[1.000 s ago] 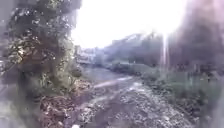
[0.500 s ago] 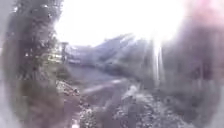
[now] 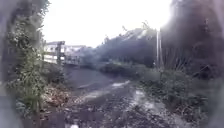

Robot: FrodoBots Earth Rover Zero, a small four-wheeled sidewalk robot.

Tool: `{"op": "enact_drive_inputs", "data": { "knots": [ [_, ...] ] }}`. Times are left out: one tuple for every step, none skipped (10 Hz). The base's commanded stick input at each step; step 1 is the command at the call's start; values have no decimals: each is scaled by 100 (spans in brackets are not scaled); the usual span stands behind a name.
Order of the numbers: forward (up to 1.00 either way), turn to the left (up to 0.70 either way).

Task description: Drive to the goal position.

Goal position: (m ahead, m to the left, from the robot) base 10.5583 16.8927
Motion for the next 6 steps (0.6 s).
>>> {"op": "enact_drive_inputs", "data": {
  "knots": [
    [85, 0],
    [85, 0],
    [85, 0],
    [85, 0],
    [85, 0],
    [85, 0]
  ]
}}
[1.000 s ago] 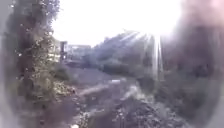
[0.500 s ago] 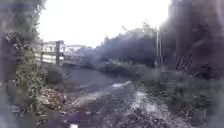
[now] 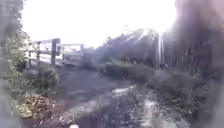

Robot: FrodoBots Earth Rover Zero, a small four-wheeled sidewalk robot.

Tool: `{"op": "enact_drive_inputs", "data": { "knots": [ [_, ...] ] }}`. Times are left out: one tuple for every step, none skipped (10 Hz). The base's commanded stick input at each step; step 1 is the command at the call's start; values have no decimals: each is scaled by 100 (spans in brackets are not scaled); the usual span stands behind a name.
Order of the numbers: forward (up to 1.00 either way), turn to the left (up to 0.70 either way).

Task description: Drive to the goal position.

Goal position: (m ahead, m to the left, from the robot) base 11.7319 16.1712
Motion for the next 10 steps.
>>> {"op": "enact_drive_inputs", "data": {
  "knots": [
    [85, 0],
    [85, 0],
    [85, 0],
    [52, 0],
    [15, 0],
    [8, 0],
    [7, 0],
    [7, 0],
    [7, 0],
    [7, 0]
  ]
}}
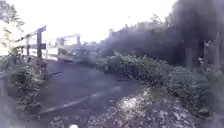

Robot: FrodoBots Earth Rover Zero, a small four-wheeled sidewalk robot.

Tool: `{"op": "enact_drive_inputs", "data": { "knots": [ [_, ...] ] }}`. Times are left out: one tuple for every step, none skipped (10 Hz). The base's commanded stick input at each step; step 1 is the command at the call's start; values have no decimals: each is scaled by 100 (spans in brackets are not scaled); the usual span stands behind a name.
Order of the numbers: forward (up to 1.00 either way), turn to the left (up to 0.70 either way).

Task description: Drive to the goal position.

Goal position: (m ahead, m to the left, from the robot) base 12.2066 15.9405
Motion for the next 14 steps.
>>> {"op": "enact_drive_inputs", "data": {
  "knots": [
    [7, 0],
    [7, 0],
    [8, 0],
    [7, 0],
    [7, 0],
    [7, 0],
    [7, 0],
    [6, 0],
    [6, 0],
    [6, 0],
    [6, 0],
    [6, 0],
    [6, 0],
    [6, 0]
  ]
}}
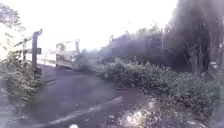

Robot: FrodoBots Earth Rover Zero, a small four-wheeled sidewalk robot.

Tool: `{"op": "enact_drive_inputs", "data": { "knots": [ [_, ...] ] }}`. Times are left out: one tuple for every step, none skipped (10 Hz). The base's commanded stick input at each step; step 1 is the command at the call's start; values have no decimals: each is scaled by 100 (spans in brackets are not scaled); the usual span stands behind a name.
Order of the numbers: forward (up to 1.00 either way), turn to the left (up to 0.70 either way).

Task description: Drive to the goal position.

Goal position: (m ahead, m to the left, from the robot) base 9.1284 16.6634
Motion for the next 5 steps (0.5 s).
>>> {"op": "enact_drive_inputs", "data": {
  "knots": [
    [7, 0],
    [23, 1],
    [40, 3],
    [46, 3],
    [49, 3]
  ]
}}
